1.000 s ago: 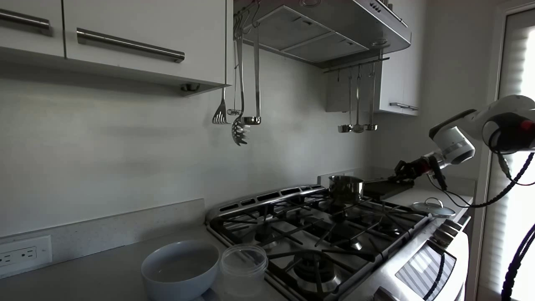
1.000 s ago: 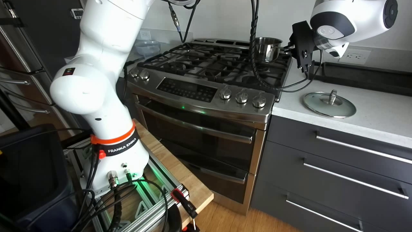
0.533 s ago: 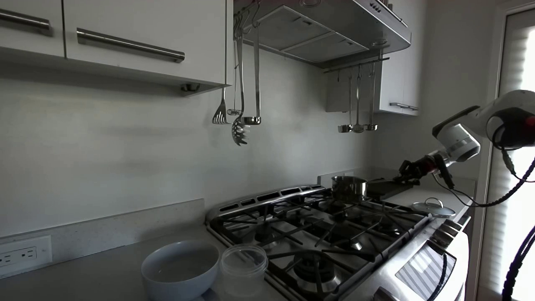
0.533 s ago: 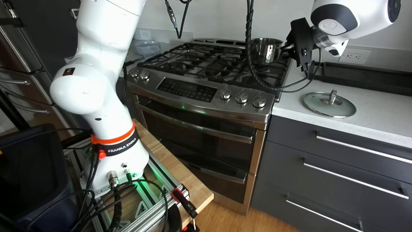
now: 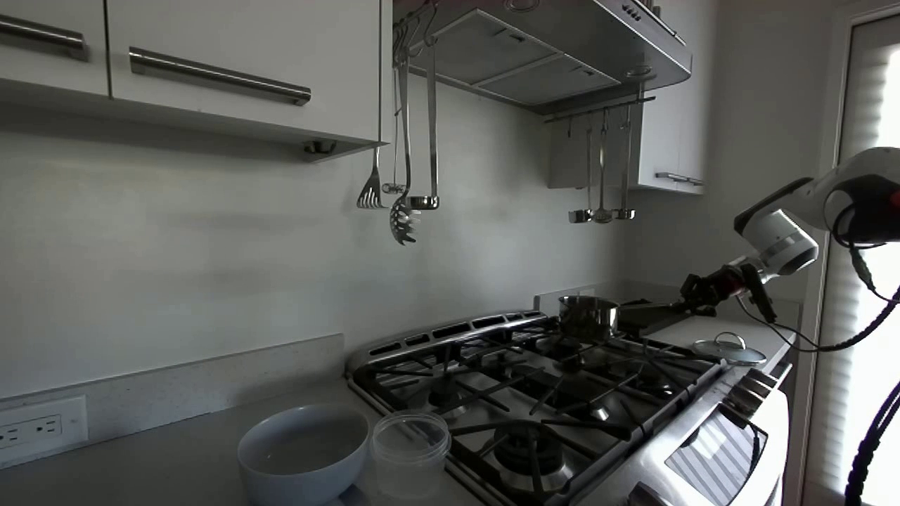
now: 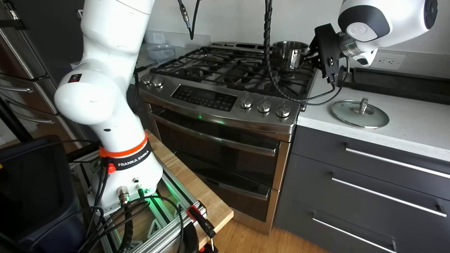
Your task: Slide the silver pot to the bottom right cooker on the stove
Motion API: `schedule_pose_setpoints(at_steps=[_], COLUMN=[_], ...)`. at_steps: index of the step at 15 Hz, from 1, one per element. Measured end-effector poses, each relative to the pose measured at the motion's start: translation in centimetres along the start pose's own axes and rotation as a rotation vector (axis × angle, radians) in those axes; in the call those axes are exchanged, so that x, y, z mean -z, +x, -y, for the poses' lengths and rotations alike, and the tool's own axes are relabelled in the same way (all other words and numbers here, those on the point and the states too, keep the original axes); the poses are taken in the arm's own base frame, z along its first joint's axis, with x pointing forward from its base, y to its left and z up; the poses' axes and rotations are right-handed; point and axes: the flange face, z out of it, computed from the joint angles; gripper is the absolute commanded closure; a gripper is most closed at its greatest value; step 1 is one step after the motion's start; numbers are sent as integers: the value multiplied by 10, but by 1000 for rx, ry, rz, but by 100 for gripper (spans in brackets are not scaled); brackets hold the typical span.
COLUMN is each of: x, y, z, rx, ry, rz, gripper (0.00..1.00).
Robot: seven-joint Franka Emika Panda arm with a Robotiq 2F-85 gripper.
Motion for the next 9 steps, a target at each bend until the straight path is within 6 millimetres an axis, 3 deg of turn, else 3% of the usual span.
schedule_pose_setpoints(at_steps=[1,3,9], x=[3,8,23], y=[-2,-5,-10], z=[0,2,4], rx=[4,20,137], ry=[-2,-5,-66], rz=[-2,-4,73], gripper=[63,67,24])
